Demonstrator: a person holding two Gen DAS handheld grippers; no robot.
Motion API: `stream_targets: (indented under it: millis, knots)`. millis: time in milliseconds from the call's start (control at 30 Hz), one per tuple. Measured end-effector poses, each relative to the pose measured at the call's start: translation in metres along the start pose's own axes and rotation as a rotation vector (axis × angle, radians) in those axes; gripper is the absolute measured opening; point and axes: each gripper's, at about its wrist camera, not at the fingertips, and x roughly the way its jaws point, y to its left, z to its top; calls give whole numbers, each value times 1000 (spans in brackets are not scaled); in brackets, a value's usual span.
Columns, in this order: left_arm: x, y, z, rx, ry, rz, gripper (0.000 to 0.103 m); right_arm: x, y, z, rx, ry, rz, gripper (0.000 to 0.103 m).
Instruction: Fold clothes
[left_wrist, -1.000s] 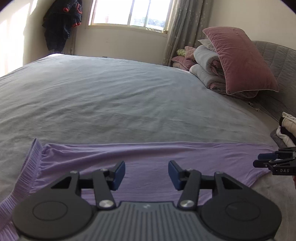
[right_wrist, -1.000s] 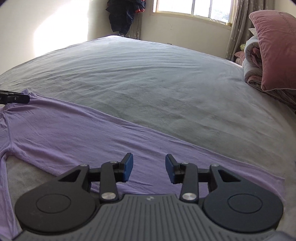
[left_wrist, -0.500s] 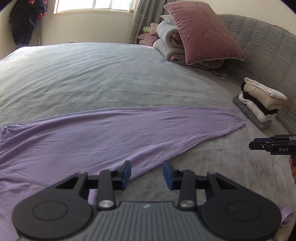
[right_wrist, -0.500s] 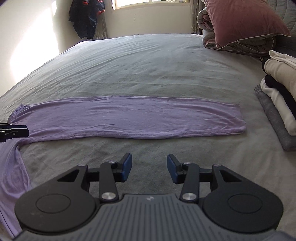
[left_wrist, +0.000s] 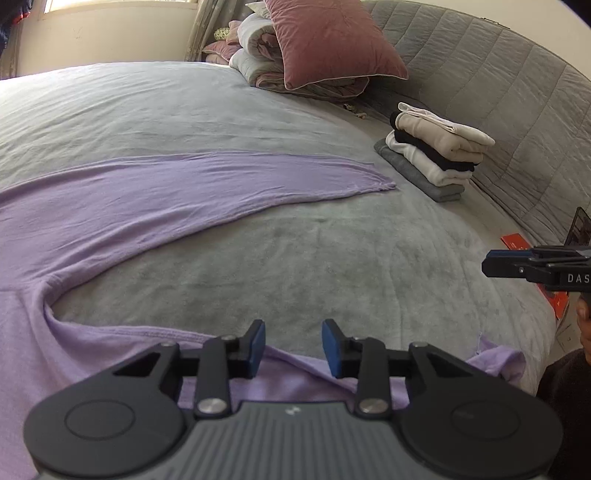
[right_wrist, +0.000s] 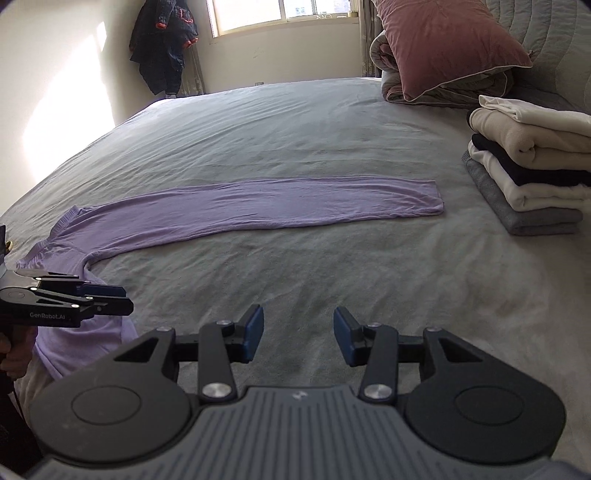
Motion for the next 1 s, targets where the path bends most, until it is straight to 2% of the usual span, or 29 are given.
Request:
stream_targets:
  millis: [167,433,533,600,700,867,900,967,1000]
  knots:
    - [-5,-15,1,27,2,-88,32,-21,20,-25,-34,-6,11,46]
    - [-5,-44,-13,118,26,-141,32,-52,28,-74,-7,-5,-40,46]
    - [-5,-51,-18,134,33,-170,34,-58,30,-87,19,-3,-32,34]
    - [-5,-55,-20,141,36,-200,34,-60,32,-92,30,-3,-20,33]
    - [-3,-61,-24,138,47,-250,37,-56,36,-100,33,-1,-26,33]
    - [7,-76,-29,168,70,-306,48,-42,33,-106,16,-7,-84,33]
    - [8,-80,-30,179,71,-312,49,-39,31,-106,11,-11,-90,31]
    - [11,-86,-30,200,73,-323,49,-34,28,-106,0,-17,-103,13]
    - [12,-89,-30,208,68,-320,49,-32,25,-104,-1,-18,-105,8]
